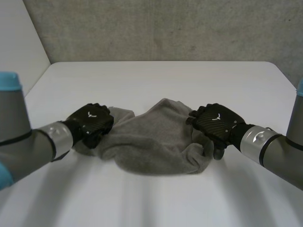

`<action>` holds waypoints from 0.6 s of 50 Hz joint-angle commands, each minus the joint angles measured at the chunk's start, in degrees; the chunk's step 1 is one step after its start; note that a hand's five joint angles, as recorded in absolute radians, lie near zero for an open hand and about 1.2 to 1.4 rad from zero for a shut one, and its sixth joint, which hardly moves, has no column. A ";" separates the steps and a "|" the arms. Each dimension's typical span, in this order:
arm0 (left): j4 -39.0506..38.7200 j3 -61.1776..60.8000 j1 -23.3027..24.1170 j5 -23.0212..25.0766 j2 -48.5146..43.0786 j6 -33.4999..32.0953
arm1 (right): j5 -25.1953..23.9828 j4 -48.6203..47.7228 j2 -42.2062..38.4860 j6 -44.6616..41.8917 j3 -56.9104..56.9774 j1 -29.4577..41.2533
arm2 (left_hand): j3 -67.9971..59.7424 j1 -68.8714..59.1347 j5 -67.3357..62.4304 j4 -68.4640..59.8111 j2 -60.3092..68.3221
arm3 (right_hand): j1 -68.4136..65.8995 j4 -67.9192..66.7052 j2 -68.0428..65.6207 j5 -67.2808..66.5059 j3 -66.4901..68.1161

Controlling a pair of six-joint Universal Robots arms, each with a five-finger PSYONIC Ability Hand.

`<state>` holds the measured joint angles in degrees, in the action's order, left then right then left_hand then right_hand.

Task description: Fold the towel.

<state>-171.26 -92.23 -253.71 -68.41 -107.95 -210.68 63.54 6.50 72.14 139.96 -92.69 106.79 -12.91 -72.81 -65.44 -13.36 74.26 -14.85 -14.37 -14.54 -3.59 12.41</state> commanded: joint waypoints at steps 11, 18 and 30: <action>-6.28 -18.15 -1.61 0.30 14.69 0.10 | 0.88 3.50 -8.31 -3.55 10.58 -1.32 | 2.91 -7.19 -4.56 3.36 5.74 | -2.12 4.37 -2.43 -3.38 -2.41; -6.28 -21.76 -3.54 0.47 17.86 0.10 | 1.14 8.17 -15.61 -3.20 18.67 -1.06 | 2.91 -7.19 -4.56 3.36 5.74 | -5.32 4.37 -5.62 -6.57 -2.41; -6.98 -23.00 -6.09 3.11 18.04 0.10 | 2.02 14.85 -23.27 -3.90 25.37 -1.06 | 2.91 -7.19 -4.56 3.36 5.74 | -27.47 4.37 -27.77 -28.72 -2.41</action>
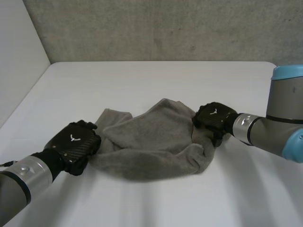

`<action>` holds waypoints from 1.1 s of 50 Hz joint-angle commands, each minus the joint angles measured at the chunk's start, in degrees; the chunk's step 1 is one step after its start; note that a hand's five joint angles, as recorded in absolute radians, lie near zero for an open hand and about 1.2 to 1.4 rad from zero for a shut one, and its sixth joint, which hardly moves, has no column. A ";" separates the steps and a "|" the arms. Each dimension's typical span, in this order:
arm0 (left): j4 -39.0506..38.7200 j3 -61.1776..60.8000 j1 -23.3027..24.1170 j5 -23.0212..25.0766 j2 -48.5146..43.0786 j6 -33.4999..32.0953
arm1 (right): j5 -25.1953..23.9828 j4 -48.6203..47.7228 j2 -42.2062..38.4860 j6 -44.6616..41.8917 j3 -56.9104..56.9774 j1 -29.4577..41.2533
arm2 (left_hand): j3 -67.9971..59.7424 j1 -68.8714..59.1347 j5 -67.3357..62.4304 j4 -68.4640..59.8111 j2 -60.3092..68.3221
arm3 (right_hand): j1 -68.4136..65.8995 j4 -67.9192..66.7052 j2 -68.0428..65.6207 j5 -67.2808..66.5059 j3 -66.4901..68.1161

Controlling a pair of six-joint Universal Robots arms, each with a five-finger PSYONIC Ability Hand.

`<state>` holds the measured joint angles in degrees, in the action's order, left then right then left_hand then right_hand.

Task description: Fold the towel.

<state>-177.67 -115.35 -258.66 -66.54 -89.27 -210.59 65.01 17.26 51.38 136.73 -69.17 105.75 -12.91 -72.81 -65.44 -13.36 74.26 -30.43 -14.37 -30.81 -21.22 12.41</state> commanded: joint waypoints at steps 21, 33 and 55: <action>-0.93 0.82 -2.99 1.41 -0.37 0.00 | -6.57 -0.03 22.44 -1.72 -19.24 -5.99 | 2.91 -7.19 -4.56 3.36 5.74 | -49.57 4.37 -49.19 -48.78 -2.41; -0.75 2.05 -6.86 1.59 2.00 0.26 | -7.18 13.23 24.38 -17.71 -21.19 -9.85 | 2.91 -7.19 -4.56 3.36 5.74 | -49.57 4.37 -49.19 -48.78 -2.41; -0.49 3.02 -7.12 5.72 -0.81 0.62 | -9.12 12.28 21.83 -17.99 -24.26 -9.50 | 2.91 -7.19 -4.56 3.36 5.74 | -4.04 4.37 -3.67 -3.26 -2.41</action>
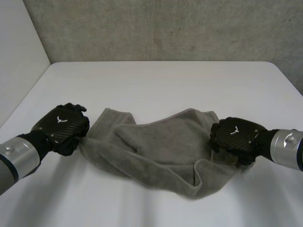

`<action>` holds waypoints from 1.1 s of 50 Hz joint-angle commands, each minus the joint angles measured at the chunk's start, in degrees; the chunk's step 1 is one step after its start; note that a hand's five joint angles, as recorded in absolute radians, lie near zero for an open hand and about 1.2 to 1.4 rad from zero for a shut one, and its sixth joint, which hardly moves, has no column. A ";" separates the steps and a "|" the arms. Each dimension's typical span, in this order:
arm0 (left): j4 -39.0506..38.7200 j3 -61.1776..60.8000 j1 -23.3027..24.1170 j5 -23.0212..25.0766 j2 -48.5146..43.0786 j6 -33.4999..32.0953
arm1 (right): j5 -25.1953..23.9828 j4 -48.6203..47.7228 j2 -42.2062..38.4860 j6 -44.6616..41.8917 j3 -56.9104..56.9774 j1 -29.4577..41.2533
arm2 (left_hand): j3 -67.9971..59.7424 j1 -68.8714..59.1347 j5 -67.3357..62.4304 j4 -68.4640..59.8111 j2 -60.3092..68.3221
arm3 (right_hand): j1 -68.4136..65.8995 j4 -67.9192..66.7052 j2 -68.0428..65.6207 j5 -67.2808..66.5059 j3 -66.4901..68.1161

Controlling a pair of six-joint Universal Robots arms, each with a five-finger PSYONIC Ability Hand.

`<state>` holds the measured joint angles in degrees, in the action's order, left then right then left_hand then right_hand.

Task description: Fold the towel.

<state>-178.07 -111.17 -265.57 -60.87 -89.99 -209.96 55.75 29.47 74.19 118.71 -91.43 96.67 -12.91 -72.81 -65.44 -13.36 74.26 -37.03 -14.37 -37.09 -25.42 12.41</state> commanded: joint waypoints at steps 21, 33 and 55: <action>-0.09 -3.79 -0.12 0.14 1.05 -0.01 | -0.55 -9.61 -2.20 14.79 -2.97 4.48 | 2.91 -7.19 -4.56 3.36 5.74 | 24.92 4.37 24.99 23.32 -2.41; -0.09 -4.06 -0.39 0.22 1.31 -0.01 | 0.50 -8.56 -9.50 14.80 0.55 7.48 | 2.91 -7.19 -4.56 3.36 5.74 | 13.32 4.37 13.38 11.72 -2.41; -0.17 -4.94 -2.23 0.31 1.31 -0.01 | -0.29 -4.87 0.17 14.18 -6.39 3.17 | 2.91 -7.19 -4.56 3.36 5.74 | -42.97 4.37 -42.91 -44.57 -2.41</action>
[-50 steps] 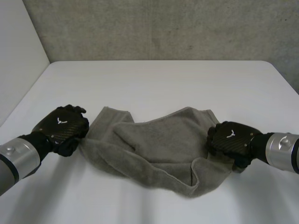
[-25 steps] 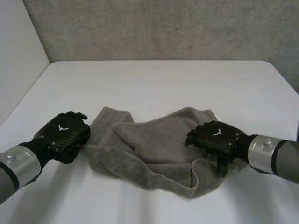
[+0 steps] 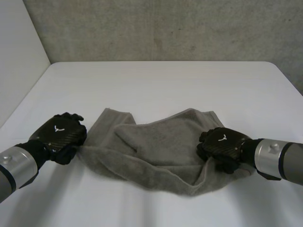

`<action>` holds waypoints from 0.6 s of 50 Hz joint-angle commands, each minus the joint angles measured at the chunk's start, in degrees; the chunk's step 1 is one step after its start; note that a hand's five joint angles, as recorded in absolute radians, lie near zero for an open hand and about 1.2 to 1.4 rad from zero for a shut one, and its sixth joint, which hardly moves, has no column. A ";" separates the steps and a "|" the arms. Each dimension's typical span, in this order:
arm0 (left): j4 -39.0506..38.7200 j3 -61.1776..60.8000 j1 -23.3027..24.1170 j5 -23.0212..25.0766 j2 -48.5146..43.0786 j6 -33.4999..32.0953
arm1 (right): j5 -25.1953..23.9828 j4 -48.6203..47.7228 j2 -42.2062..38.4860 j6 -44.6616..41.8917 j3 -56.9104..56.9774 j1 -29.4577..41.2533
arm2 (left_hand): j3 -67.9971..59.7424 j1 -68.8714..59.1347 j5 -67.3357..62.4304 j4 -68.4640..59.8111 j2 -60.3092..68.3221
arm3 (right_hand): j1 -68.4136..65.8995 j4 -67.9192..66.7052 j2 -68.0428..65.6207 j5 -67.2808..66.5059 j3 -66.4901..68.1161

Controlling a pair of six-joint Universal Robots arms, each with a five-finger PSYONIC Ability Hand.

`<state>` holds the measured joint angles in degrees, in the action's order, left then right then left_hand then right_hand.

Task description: Fold the towel.

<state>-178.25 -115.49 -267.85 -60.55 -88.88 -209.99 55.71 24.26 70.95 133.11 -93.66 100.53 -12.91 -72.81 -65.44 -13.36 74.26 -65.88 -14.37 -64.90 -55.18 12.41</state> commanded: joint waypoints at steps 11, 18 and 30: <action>-0.95 1.58 0.05 0.09 -0.15 -0.33 | -0.34 3.42 3.94 -6.72 -1.70 -2.00 | 2.91 -7.19 -4.56 3.36 5.74 | -14.12 4.37 -15.10 -14.82 -2.41; -8.76 19.54 3.63 -1.14 -12.07 0.72 | 2.37 -4.46 -2.82 -3.05 18.54 2.99 | 2.91 -7.19 -4.56 3.36 5.74 | -14.12 4.37 -15.10 -14.82 -2.41; -29.13 47.90 9.89 -9.32 -13.53 20.64 | 12.58 -40.42 5.33 23.76 31.54 6.52 | 2.91 -7.19 -4.56 3.36 5.74 | -14.12 4.37 -15.10 -14.82 -2.41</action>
<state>-194.84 -74.18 -258.34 -67.72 -105.70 -202.06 66.17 0.16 70.12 144.12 -59.34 107.06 -12.92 -72.81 -65.44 -13.36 74.70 -74.19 -14.37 -73.32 -65.49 12.41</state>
